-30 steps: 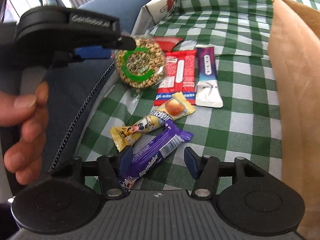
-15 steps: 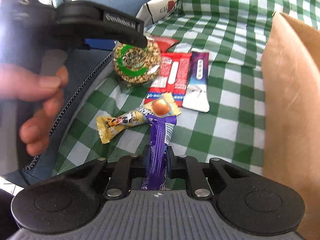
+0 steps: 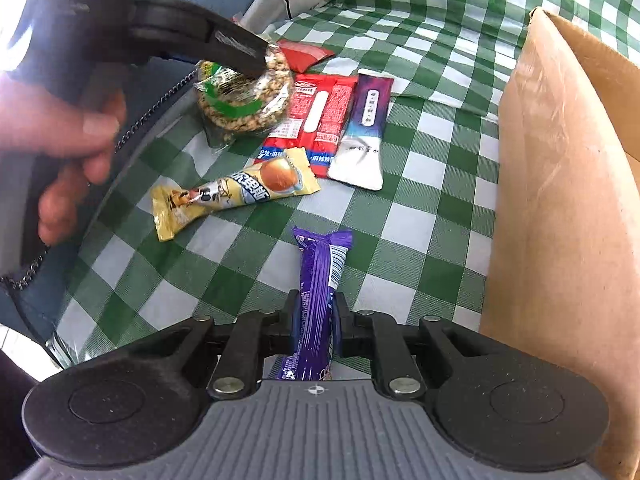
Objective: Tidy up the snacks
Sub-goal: 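Grasp the round peanut bag with the left gripper while the right holds the purple bar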
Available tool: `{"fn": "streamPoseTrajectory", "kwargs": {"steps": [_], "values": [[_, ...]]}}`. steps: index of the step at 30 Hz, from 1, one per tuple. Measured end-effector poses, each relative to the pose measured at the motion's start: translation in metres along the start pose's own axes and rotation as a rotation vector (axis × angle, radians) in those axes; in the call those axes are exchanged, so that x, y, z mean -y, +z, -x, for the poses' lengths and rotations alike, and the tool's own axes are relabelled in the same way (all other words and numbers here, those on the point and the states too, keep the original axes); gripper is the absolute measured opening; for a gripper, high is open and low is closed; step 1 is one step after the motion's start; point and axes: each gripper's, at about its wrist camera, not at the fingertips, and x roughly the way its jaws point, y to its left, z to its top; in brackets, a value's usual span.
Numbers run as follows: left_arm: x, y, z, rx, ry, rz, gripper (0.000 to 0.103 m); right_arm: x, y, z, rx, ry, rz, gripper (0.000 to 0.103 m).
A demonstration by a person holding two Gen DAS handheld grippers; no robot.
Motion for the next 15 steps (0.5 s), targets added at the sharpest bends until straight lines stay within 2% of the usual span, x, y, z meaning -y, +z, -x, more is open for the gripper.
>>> {"fn": "streamPoseTrajectory", "kwargs": {"steps": [1, 2, 8, 15], "values": [[-0.001, 0.0, 0.003, 0.004, -0.001, 0.002, 0.04, 0.0, -0.001, 0.0, 0.0, 0.001, 0.006, 0.016], [-0.002, -0.001, 0.007, 0.009, -0.005, 0.007, 0.033, 0.001, -0.002, 0.001, 0.0, 0.003, 0.01, 0.016], [-0.011, -0.004, 0.031, 0.023, -0.034, 0.072, 0.03, 0.002, -0.01, 0.008, 0.003, 0.021, 0.027, 0.016], [-0.025, -0.011, 0.065, 0.041, -0.1, 0.239, 0.026, -0.004, -0.018, 0.019, 0.016, 0.034, 0.076, 0.016]]}}
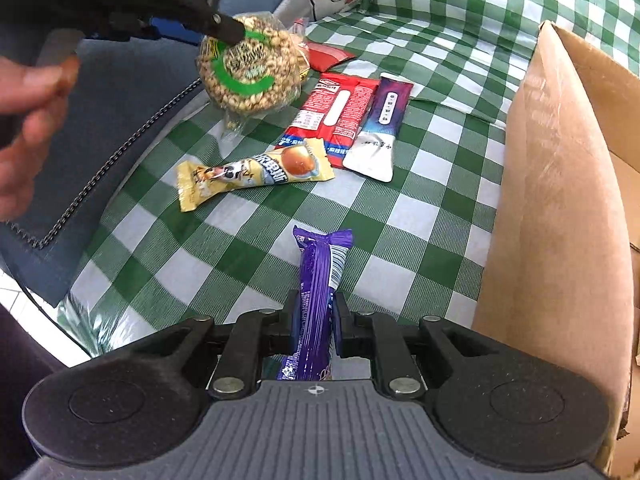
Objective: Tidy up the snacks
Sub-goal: 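Grasp the round peanut bag with the left gripper while the right holds the purple bar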
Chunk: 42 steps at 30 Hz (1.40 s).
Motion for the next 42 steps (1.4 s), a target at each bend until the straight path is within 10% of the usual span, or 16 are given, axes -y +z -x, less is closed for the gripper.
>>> {"fn": "streamPoseTrajectory", "kwargs": {"steps": [6, 10, 13, 15, 17, 24, 42], "values": [[-0.019, -0.007, 0.011, -0.054, -0.107, 0.19, 0.026, -0.003, -0.002, 0.006, 0.022, 0.006, 0.02, 0.016], [-0.023, -0.019, -0.017, -0.285, -0.111, 0.231, 0.025, -0.004, -0.002, 0.005, 0.013, 0.01, 0.023, 0.016], [-0.018, -0.015, -0.021, -0.286, -0.054, 0.19, 0.032, -0.004, -0.003, 0.003, 0.001, 0.012, 0.024, 0.018], [-0.012, -0.012, -0.018, -0.258, -0.045, 0.171, 0.071, -0.005, -0.002, 0.003, 0.002, 0.007, 0.025, 0.018], [-0.003, -0.011, -0.018, -0.251, -0.068, 0.147, 0.08, -0.003, -0.001, 0.004, 0.009, 0.01, 0.018, 0.021], [0.039, -0.022, -0.029, -0.295, -0.129, 0.019, 0.092, -0.002, -0.002, -0.002, -0.03, -0.006, 0.025, 0.025], [0.097, -0.056, -0.064, -0.383, -0.013, -0.346, 0.095, -0.003, -0.006, -0.004, -0.055, 0.0, 0.058, 0.025]]}}
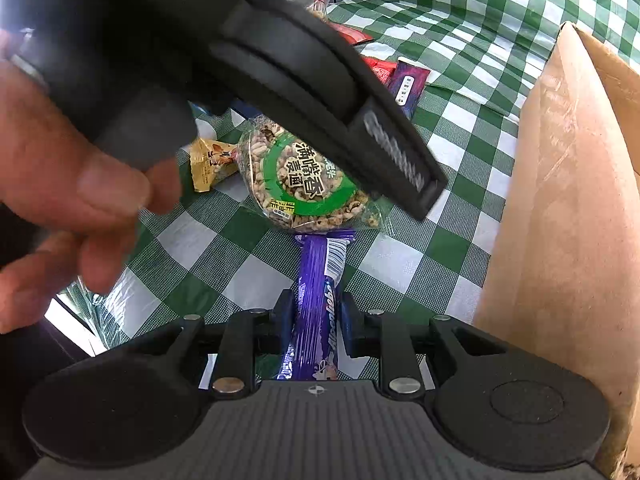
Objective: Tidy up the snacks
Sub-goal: 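Grasp the round peanut bag with the left gripper while the right holds the purple bar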
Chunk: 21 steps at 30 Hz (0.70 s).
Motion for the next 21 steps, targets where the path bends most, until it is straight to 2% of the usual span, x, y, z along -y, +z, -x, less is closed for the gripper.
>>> {"fn": "streamPoseTrajectory", "kwargs": {"steps": [2, 10, 12, 14, 21], "values": [[0.001, 0.0, -0.002, -0.003, 0.018, -0.018, 0.095, 0.0, 0.0, 0.0, 0.0, 0.0, 0.001, 0.025], [-0.014, 0.001, 0.008, 0.04, 0.041, 0.032, 0.081, 0.0, 0.001, 0.0, 0.001, 0.0, 0.0, 0.025], [-0.023, 0.001, 0.016, 0.07, 0.036, 0.077, 0.062, -0.001, 0.002, 0.0, 0.003, 0.001, -0.006, 0.025], [-0.034, 0.001, 0.022, 0.093, 0.016, 0.145, 0.056, -0.001, 0.002, 0.001, 0.008, 0.002, -0.01, 0.024], [-0.057, 0.0, 0.023, 0.074, -0.033, 0.278, 0.056, 0.0, 0.001, 0.001, 0.01, 0.003, -0.011, 0.023]]}}
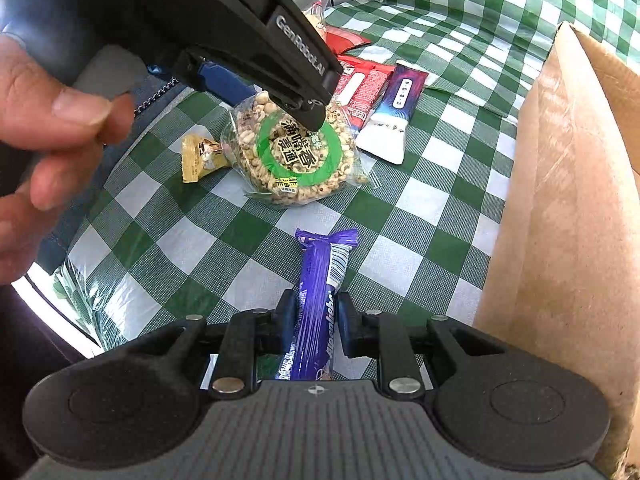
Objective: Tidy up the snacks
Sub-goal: 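Lift the peanut bag with the left gripper while the right carries the purple bar toward the box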
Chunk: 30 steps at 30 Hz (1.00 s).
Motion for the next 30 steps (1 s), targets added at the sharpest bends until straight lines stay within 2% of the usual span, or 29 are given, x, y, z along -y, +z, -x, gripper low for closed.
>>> {"fn": "streamPoseTrajectory", "kwargs": {"steps": [4, 6, 11, 14, 17, 20, 24, 30], "values": [[-0.003, 0.001, 0.001, 0.006, -0.007, 0.032, 0.059, 0.0, 0.0, 0.0, 0.0, 0.0, 0.002, 0.023], [-0.001, 0.001, 0.003, 0.016, -0.019, 0.029, 0.07, 0.002, -0.001, 0.0, -0.001, 0.001, 0.002, 0.023], [0.008, 0.0, 0.002, 0.022, -0.057, 0.002, 0.081, 0.002, -0.001, -0.001, -0.003, 0.0, 0.003, 0.023], [0.018, -0.002, -0.003, 0.009, -0.049, -0.054, 0.084, 0.002, -0.002, -0.002, -0.003, -0.002, 0.006, 0.023], [0.031, -0.008, -0.009, -0.007, 0.01, -0.145, 0.093, 0.001, -0.002, -0.002, -0.004, -0.001, 0.004, 0.023], [0.042, -0.013, -0.019, -0.034, 0.056, -0.225, 0.093, 0.001, -0.002, -0.002, -0.004, -0.001, 0.004, 0.023], [0.05, -0.018, -0.029, -0.053, 0.074, -0.291, 0.093, 0.0, -0.001, -0.002, -0.005, -0.002, 0.005, 0.023], [0.055, -0.02, -0.037, -0.065, 0.104, -0.325, 0.093, 0.0, -0.001, -0.002, -0.005, -0.001, 0.005, 0.023]]}}
